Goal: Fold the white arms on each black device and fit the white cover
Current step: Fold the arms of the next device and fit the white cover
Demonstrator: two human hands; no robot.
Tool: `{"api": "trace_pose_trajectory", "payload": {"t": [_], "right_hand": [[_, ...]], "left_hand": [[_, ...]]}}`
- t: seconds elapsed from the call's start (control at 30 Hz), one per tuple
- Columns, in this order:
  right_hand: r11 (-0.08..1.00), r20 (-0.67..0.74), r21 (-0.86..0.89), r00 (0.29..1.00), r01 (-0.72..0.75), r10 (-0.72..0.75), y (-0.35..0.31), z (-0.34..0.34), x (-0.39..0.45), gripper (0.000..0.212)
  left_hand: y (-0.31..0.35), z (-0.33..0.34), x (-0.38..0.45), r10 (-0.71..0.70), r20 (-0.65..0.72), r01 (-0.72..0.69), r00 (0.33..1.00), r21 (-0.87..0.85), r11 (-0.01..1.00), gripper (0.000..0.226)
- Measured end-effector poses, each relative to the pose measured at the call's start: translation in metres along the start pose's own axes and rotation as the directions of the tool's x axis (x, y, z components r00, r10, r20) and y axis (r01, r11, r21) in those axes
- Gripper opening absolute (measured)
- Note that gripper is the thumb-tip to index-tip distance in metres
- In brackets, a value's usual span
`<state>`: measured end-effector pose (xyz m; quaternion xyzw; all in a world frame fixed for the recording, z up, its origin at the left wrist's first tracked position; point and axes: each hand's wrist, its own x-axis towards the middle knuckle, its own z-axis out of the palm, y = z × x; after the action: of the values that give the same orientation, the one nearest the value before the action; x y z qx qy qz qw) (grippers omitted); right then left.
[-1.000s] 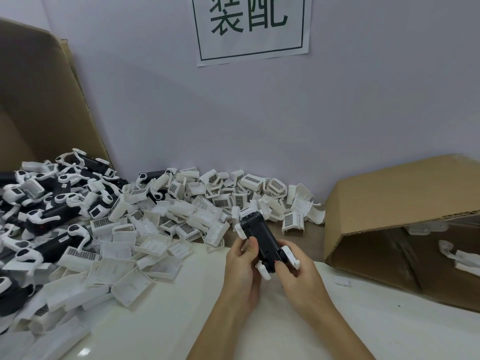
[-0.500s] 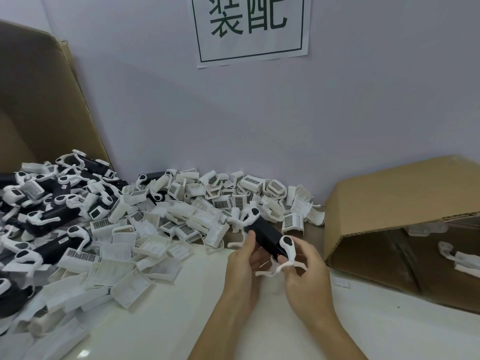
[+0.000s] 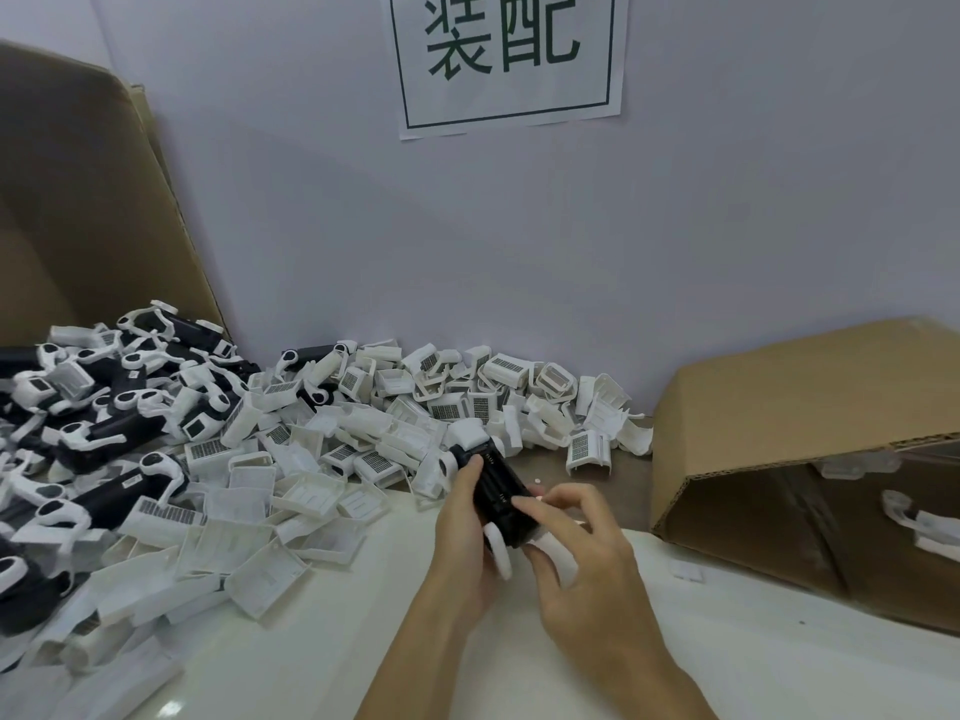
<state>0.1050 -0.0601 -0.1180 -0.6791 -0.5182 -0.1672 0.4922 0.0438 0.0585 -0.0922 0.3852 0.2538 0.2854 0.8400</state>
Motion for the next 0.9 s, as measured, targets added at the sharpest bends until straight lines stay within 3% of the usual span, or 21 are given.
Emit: {"api": "trace_pose_trajectory", "payload": {"t": [0.33, 0.57, 0.67, 0.8, 0.9], "right_hand": [[0.954, 0.127, -0.001, 0.946, -0.3, 0.298, 0.002, 0.001, 0.003, 0.032], [0.864, 0.138, 0.012, 0.857, -0.503, 0.497, 0.004, 0.016, 0.015, 0.016], [0.822, 0.223, 0.02, 0.804, -0.569, 0.551, -0.002, 0.035, 0.041, 0.027], [0.75, 0.294, 0.019, 0.721, -0.661, 0.628, -0.008, 0.071, 0.086, 0.048], [0.709, 0.349, -0.04, 0.655, -0.704, 0.67, -0.008, 0.096, 0.11, 0.047]], "left_hand": [[0.032, -0.027, -0.001, 0.194, -0.185, -0.204, 0.963, -0.036, 0.978, 0.032], [0.054, -0.056, 0.007, 0.268, -0.253, -0.274, 0.93, 0.014, 0.962, 0.027], [0.052, -0.055, 0.008, 0.246, -0.27, -0.246, 0.931, 0.035, 0.969, 0.028], [0.047, -0.056, 0.012, 0.272, -0.261, -0.224, 0.926, 0.199, 0.954, 0.027], [0.046, -0.057, 0.013, 0.318, -0.243, -0.238, 0.917, 0.308, 0.921, 0.022]]}}
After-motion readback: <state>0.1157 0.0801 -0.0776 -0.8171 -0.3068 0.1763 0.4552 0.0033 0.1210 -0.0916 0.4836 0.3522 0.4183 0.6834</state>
